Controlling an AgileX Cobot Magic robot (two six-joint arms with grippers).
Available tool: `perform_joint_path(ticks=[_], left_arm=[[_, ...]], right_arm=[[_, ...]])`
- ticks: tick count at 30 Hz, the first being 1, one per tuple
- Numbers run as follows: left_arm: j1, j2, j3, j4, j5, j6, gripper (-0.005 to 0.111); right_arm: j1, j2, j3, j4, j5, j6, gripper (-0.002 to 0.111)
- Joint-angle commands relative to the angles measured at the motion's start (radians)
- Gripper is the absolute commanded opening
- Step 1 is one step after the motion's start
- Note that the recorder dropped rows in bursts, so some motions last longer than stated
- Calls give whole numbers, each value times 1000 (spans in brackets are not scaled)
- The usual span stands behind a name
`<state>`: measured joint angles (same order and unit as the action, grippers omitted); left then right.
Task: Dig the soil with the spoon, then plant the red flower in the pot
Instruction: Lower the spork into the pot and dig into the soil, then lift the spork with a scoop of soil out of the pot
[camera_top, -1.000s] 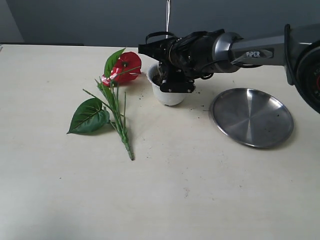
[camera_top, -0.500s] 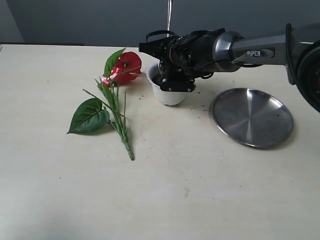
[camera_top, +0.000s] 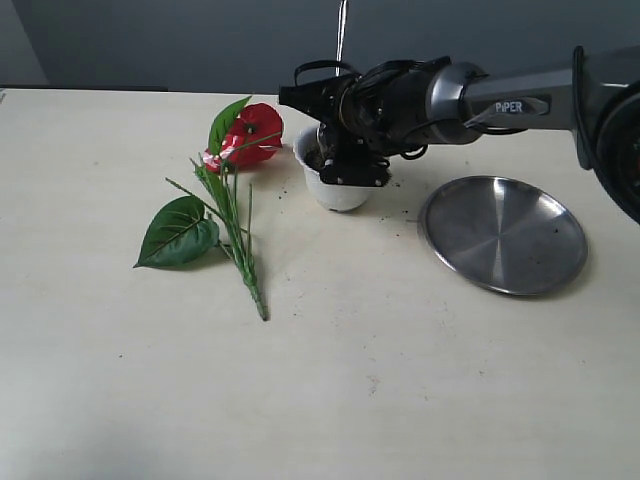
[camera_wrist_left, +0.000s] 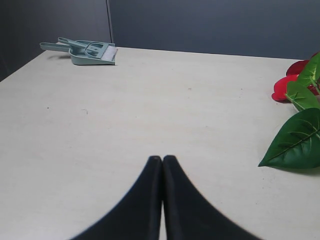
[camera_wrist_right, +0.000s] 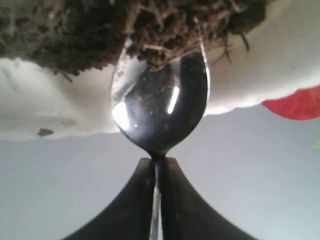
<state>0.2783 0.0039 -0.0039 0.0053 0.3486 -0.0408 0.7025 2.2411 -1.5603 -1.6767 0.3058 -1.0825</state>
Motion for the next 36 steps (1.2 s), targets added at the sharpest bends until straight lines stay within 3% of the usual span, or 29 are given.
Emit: perform_joint_path(ticks=[1, 18, 31, 36], left_arm=[[-2, -4, 4, 0, -12, -2, 0], [-2, -4, 4, 0, -12, -2, 0], [-2, -4, 4, 0, -12, -2, 0], [-2, -4, 4, 0, -12, -2, 0]], right_arm=[[-3, -14, 57, -1, 14, -47, -1], [-3, -94, 69, -45, 14, -34, -1], [-10, -90, 40, -68, 46, 158, -1], [-34, -90, 38, -68, 108, 333, -1]])
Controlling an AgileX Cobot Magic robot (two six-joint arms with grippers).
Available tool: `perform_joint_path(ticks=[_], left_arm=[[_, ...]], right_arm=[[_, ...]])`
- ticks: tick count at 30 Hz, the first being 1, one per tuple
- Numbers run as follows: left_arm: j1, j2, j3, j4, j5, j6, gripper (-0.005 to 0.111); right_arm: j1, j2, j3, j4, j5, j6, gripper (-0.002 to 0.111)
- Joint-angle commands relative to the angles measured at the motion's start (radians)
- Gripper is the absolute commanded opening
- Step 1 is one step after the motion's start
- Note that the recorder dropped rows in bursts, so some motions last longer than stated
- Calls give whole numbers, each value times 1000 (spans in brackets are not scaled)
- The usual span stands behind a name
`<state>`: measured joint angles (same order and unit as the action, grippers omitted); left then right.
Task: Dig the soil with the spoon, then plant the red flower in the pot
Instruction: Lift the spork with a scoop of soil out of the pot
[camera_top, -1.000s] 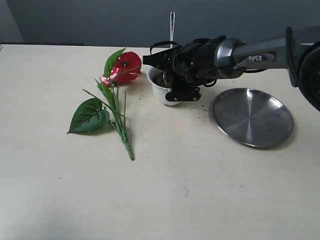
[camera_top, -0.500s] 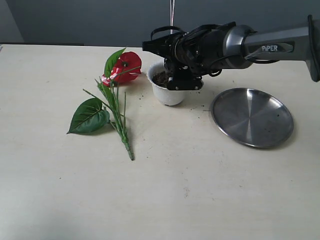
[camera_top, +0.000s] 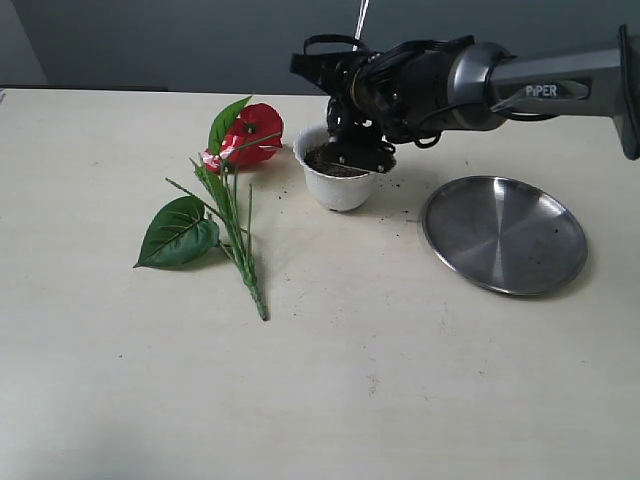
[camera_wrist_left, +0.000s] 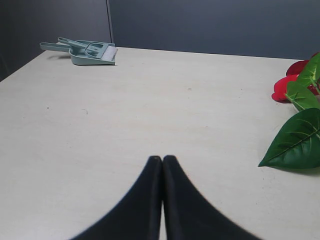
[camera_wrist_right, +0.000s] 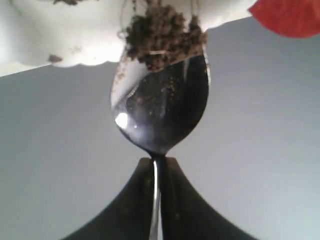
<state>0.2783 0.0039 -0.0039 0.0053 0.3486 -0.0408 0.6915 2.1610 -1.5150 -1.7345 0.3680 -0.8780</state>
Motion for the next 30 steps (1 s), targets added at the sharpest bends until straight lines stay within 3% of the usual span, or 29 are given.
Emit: perform_joint_path(ticks=[1, 12, 25, 30], left_arm=[[-2, -4, 4, 0, -12, -2, 0], [-2, -4, 4, 0, -12, -2, 0], [-2, -4, 4, 0, -12, -2, 0], [-2, -4, 4, 0, -12, -2, 0]], right_arm=[[-28, -10, -7, -10, 44, 166, -1], [-27, -12, -7, -10, -13, 384, -1], [-27, -12, -7, -10, 72, 633, -1], [-27, -12, -7, 96, 72, 655, -1]])
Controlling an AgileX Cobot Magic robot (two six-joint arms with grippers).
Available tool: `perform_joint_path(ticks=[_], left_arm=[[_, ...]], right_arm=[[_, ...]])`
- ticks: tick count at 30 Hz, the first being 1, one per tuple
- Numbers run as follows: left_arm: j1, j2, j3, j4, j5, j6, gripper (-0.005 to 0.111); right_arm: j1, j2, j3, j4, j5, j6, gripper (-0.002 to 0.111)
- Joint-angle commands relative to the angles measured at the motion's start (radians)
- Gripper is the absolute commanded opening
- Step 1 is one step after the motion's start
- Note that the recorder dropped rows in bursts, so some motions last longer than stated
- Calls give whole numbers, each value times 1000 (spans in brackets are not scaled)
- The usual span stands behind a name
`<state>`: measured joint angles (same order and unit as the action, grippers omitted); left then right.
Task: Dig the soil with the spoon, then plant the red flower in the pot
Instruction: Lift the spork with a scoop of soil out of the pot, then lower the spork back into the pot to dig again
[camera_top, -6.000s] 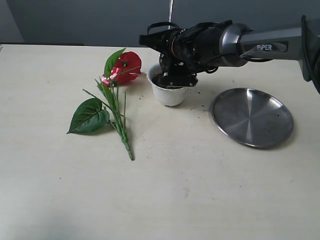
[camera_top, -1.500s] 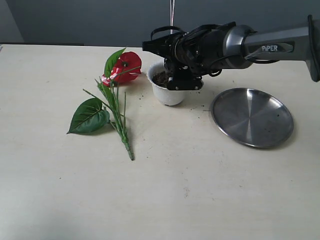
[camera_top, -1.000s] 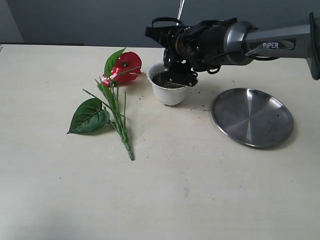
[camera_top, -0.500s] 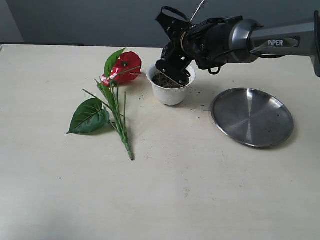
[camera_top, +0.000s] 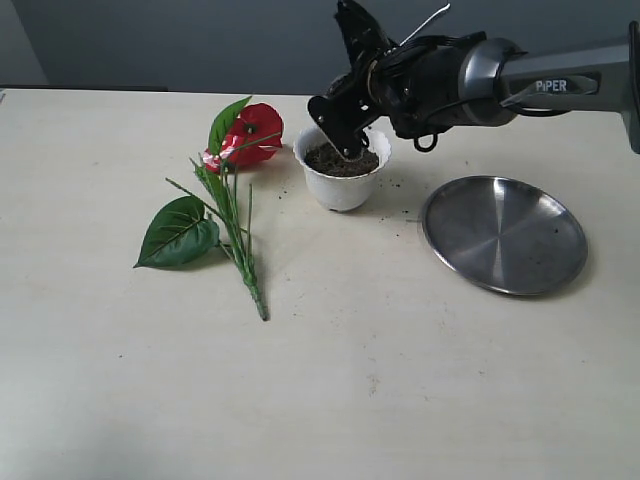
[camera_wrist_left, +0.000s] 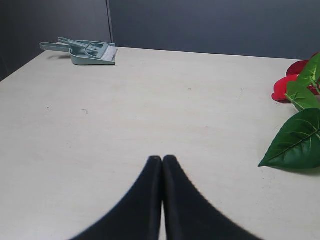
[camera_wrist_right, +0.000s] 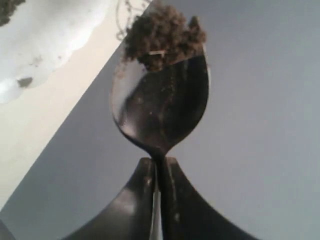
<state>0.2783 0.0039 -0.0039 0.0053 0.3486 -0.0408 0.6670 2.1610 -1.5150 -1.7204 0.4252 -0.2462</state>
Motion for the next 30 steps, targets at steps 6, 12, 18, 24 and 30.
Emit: perform_joint_path(ticks=[6, 12, 18, 24, 30], left_arm=[[-2, -4, 4, 0, -12, -2, 0], [-2, -4, 4, 0, -12, -2, 0], [-2, -4, 4, 0, -12, -2, 0], [-2, -4, 4, 0, -12, -2, 0], [-2, -4, 4, 0, -12, -2, 0]], right_arm=[[-3, -12, -7, 228, 15, 42, -1], [-3, -12, -7, 292, 11, 132, -1], [-3, -12, -7, 294, 16, 303, -1], [-1, -12, -7, 406, 65, 304, -1], [1, -20, -7, 502, 63, 308, -1]])
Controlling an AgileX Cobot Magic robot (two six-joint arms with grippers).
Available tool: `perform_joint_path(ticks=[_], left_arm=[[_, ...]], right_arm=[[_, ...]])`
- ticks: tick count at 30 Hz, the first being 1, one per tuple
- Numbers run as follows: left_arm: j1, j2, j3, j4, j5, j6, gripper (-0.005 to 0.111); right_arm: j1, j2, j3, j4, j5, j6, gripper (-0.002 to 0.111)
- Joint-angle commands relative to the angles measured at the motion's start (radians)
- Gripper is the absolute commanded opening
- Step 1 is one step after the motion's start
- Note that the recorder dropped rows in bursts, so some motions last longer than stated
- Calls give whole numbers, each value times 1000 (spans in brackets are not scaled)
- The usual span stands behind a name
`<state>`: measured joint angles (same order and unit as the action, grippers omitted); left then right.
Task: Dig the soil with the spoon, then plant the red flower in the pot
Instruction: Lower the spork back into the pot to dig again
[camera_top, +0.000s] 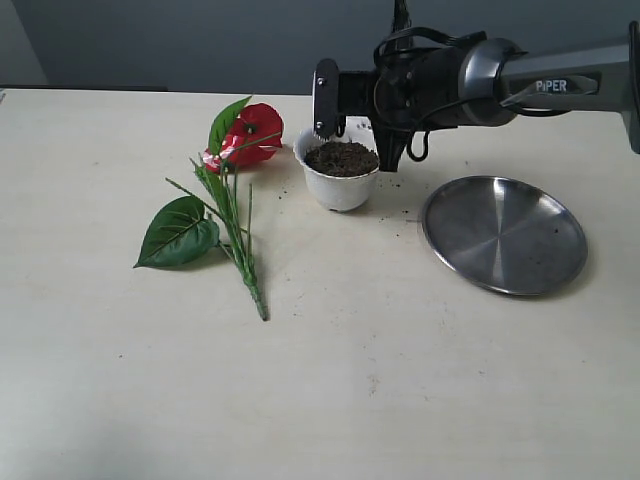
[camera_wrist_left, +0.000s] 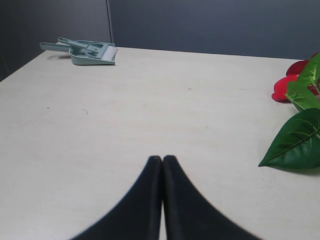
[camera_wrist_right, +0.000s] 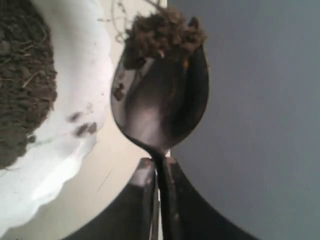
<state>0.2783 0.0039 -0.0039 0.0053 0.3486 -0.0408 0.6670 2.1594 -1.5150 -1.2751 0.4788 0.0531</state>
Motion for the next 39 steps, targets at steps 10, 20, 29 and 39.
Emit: perform_joint_path(ticks=[10, 20, 29, 39], left_arm=[[-2, -4, 4, 0, -12, -2, 0], [-2, -4, 4, 0, -12, -2, 0], [-2, -4, 4, 0, -12, -2, 0], [-2, -4, 4, 0, -12, -2, 0]], right_arm=[[22, -25, -7, 137, -65, 10, -1], [22, -25, -7, 257, -106, 20, -1], [22, -25, -7, 308, -65, 34, -1], [22, -25, -7, 301, -28, 36, -1]])
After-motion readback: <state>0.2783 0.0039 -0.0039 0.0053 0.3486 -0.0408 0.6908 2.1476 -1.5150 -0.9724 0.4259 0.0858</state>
